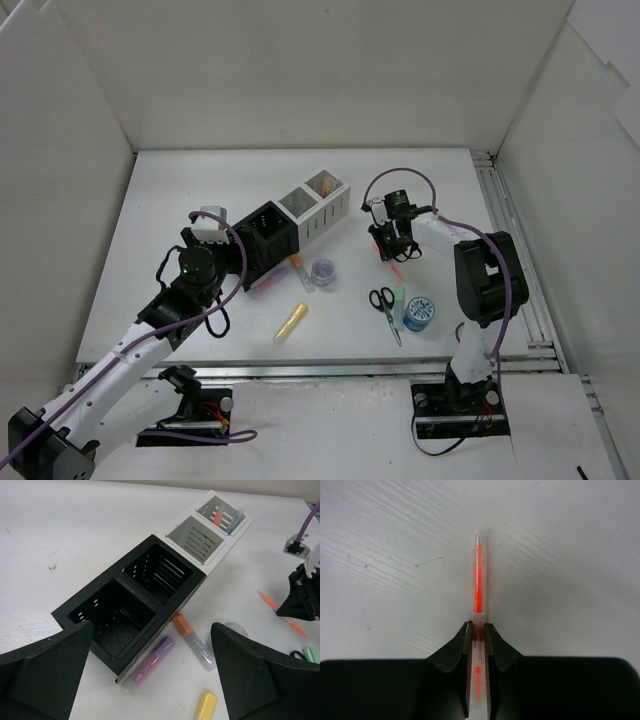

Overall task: Sort the stationery into containers
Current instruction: Pick up the pen from the center of the board, then place the pen in the storage box.

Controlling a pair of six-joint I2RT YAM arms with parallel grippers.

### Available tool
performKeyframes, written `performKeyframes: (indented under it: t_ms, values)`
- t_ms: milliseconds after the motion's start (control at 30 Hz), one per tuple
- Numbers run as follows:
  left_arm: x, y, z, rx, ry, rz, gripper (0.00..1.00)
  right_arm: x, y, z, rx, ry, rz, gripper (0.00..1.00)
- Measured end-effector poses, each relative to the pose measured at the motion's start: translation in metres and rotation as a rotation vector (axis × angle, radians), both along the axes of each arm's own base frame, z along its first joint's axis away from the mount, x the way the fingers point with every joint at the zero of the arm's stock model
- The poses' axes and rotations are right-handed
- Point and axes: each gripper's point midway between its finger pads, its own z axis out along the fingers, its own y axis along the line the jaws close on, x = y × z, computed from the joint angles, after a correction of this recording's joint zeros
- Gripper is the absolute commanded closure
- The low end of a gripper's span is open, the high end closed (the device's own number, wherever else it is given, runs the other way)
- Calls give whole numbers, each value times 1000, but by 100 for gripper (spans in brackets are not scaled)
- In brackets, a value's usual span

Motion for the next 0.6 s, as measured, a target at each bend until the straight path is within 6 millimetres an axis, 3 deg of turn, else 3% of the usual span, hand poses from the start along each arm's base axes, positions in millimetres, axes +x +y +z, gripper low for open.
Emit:
performKeyframes:
  t_ms: [167, 267, 333, 433, 600]
  values:
    - [-7, 9, -3, 6, 19, 28, 0, -1, -2, 3, -10, -2, -3, 100]
    - [-13, 13, -7, 13, 37, 31, 1, 5, -5, 23, -13, -59, -14, 100]
    - [-16, 15, -10, 18, 52, 33, 0, 16, -2, 54, 16, -158, -21, 100]
    - [-23, 19, -17, 19, 74, 40, 1, 42, 13, 117, 120, -378, -19, 100]
    - [-37, 28, -28, 11, 110, 59, 0, 74, 66, 228, 359, -743, 87, 100]
